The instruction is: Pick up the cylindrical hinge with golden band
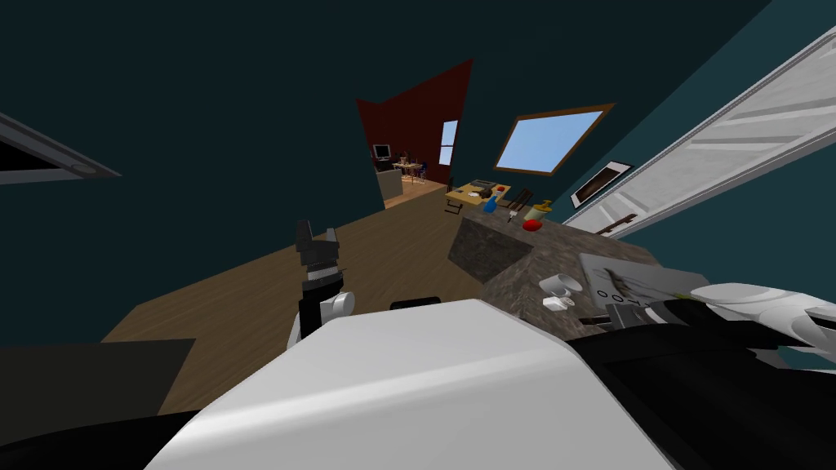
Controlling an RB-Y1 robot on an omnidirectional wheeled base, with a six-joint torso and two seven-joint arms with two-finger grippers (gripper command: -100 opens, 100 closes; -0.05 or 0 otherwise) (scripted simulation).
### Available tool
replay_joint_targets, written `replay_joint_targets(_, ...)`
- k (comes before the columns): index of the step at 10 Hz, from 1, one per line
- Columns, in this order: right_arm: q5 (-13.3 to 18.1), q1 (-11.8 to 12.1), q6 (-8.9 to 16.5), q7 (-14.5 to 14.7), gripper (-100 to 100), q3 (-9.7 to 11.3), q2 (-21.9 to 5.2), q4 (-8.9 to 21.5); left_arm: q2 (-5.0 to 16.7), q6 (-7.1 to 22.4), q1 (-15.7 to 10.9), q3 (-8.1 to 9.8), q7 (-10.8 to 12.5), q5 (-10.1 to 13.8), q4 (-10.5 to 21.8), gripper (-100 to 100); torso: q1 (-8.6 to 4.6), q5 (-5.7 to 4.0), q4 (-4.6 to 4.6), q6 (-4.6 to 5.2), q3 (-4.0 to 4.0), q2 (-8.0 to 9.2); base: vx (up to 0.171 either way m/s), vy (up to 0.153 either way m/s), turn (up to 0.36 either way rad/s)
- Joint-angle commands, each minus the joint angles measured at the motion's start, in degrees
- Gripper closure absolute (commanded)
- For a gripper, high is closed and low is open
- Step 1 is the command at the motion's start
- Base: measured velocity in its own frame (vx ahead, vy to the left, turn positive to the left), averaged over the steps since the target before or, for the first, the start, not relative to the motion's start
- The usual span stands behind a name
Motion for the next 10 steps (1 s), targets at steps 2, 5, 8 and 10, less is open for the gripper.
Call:
replay_joint_targets(2,0.0,-0.05,0.68,-0.32,100,0.12,-0.19,-2.4,0.0,0.0,0.0,0.0,0.0,0.0,0.0,0,0.05,-0.04,0.01,-0.03,-0.02,-0.05,-0.009,-0.009,0.002)
replay_joint_targets(5,-0.82,0.64,2.83,-2.14,100,0.61,-2.55,-6.79,0.0,0.0,0.0,0.0,0.0,0.0,0.0,0,0.05,-0.03,-0.01,-0.03,-0.03,-0.04,-0.018,-0.02,-0.02)
replay_joint_targets(8,-1.64,1.33,4.99,-3.97,100,1.11,-4.91,-10.86,0.0,0.0,0.0,0.0,0.0,0.0,0.0,0,0.01,-0.04,-0.04,-0.01,-0.05,-0.06,-0.017,-0.026,-0.018)
replay_joint_targets(10,-2.45,2.03,7.14,-5.79,100,1.6,-7.26,-15.05,0.0,0.0,0.0,0.0,0.0,0.0,0.0,0,0.02,-0.01,-0.05,0.0,-0.06,-0.06,-0.025,-0.028,-0.029)
